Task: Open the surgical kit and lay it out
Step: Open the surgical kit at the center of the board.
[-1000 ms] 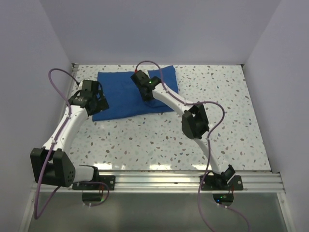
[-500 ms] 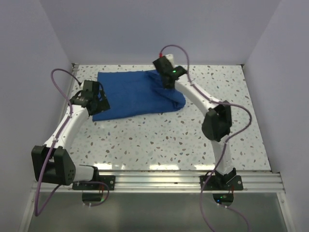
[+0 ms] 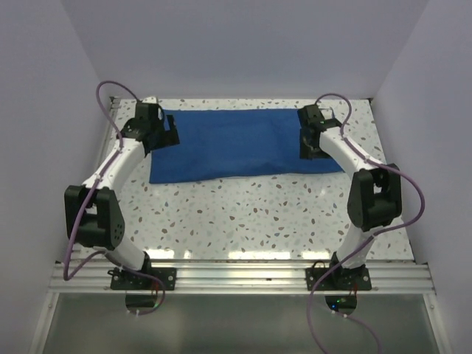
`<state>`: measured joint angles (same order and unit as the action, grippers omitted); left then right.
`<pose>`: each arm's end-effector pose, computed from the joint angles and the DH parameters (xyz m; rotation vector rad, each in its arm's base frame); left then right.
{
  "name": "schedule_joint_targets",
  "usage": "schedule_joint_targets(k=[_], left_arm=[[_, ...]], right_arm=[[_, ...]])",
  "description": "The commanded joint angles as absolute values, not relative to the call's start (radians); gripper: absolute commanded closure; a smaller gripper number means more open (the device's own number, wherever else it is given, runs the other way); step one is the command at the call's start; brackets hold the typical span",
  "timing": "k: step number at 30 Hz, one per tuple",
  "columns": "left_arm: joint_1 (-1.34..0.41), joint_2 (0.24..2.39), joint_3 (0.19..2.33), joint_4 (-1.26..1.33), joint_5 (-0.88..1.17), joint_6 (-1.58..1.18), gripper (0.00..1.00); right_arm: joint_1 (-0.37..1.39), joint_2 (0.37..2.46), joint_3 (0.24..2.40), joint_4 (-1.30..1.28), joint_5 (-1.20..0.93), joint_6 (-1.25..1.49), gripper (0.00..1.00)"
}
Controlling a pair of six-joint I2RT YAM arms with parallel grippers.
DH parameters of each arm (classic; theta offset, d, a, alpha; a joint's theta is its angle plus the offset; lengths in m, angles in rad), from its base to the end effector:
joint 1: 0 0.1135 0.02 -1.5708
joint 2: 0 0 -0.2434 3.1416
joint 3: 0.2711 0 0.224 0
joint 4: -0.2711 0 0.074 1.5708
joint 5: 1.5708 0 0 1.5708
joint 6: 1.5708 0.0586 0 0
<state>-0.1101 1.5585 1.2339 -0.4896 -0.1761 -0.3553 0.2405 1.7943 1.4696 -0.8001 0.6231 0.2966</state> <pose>0.3302 -0.0262 0.2491 -0.3719 2.3394 -0.0136 0.3481 0.0502 0.2292 0.2512 2.4800 -0.6223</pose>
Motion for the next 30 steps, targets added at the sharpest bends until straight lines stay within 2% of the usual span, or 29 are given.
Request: schedule_joint_targets(k=[1, 3, 7, 12, 20, 25, 30], left_arm=[[-0.110, 1.668, 1.379, -0.310, -0.120, -0.272, 0.00], [-0.110, 1.744, 1.442, -0.296, -0.106, -0.246, 0.00], [-0.110, 2.030, 1.693, -0.354, -0.046, -0.190, 0.05], [-0.109, 2.256, 1.838, -0.405, -0.025, -0.146, 0.06], [-0.075, 2.329, 1.824, -0.312, 0.040, -0.163, 0.12], [-0.074, 2.237, 1.723, -0.146, 0.145, -0.135, 0.12], [-0.068, 2.308, 1.872, -0.187, 0.328, -0.097, 0.14]], right_arm=[[0.247, 1.784, 1.460, -0.828, 0.516, 0.365, 0.01], [0.250, 1.766, 1.438, -0.833, 0.471, 0.394, 0.01], [0.256, 1.678, 1.361, -0.792, 0.379, 0.407, 0.01], [0.267, 1.588, 1.344, -0.810, 0.342, 0.403, 0.01], [0.281, 1.549, 1.416, -0.857, 0.307, 0.413, 0.01], [0.291, 1.534, 1.420, -0.859, 0.305, 0.411, 0.01], [0.299, 1.525, 1.420, -0.888, 0.324, 0.403, 0.01]])
